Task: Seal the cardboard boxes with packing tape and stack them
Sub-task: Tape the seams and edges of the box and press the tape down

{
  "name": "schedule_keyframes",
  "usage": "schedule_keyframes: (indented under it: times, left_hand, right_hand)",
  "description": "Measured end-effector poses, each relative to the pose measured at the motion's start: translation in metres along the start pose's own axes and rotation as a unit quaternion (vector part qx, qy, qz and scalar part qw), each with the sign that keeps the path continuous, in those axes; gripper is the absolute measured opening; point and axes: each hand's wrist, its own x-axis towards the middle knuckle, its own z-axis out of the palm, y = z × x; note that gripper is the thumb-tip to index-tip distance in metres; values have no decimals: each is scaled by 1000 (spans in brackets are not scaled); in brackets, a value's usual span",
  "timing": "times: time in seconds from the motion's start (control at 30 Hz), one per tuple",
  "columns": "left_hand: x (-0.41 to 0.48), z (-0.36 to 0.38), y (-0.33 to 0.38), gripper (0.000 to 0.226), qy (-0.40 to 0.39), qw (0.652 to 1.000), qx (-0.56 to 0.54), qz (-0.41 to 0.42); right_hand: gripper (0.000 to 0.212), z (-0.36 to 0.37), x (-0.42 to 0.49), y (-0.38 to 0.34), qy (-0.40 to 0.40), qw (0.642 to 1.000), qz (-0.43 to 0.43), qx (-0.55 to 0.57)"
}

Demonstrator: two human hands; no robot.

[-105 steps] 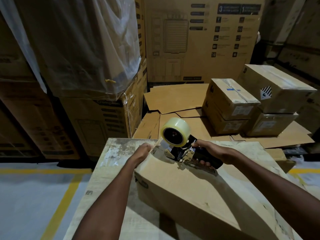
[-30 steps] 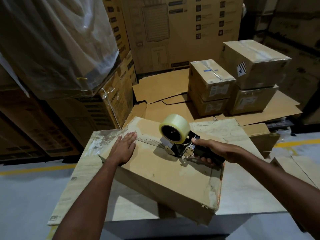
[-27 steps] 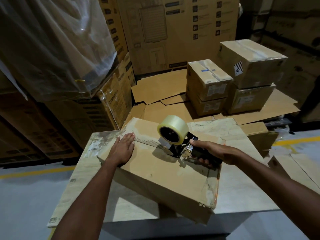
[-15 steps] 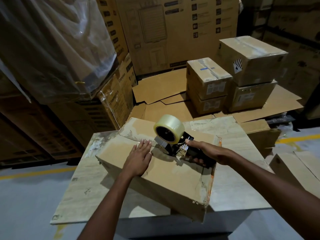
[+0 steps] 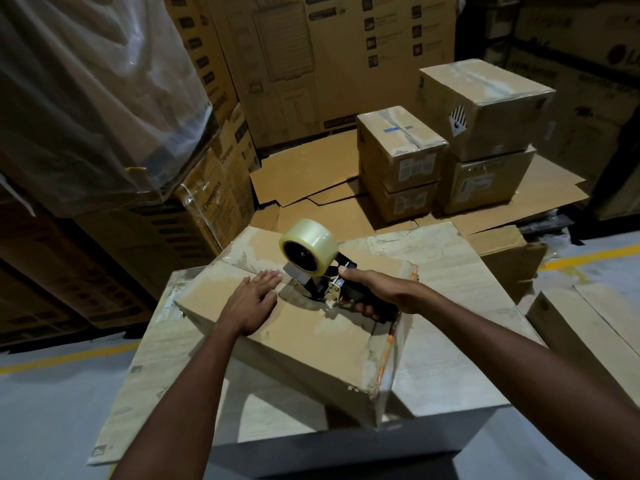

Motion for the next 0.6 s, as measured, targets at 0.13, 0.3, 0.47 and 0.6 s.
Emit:
schedule_keyframes:
  times: [0.13, 0.3, 0.47, 0.6]
  left_hand:
    - [1, 1, -2, 51, -1, 1000, 2, -4]
    - [-2, -2, 1, 57, 1, 1000, 2, -5]
    - [0, -2, 2, 63, 1, 1000, -3, -9]
    - [-1, -2, 2, 63, 1, 1000, 4, -12]
  right_hand:
    - [71, -1, -2, -3, -19, 1000, 8, -8]
    - [71, -1, -6, 1, 1, 1000, 0, -14]
    - [67, -17, -30, 16, 30, 999, -7, -33]
    - [65, -30, -70, 31, 47, 998, 1, -35]
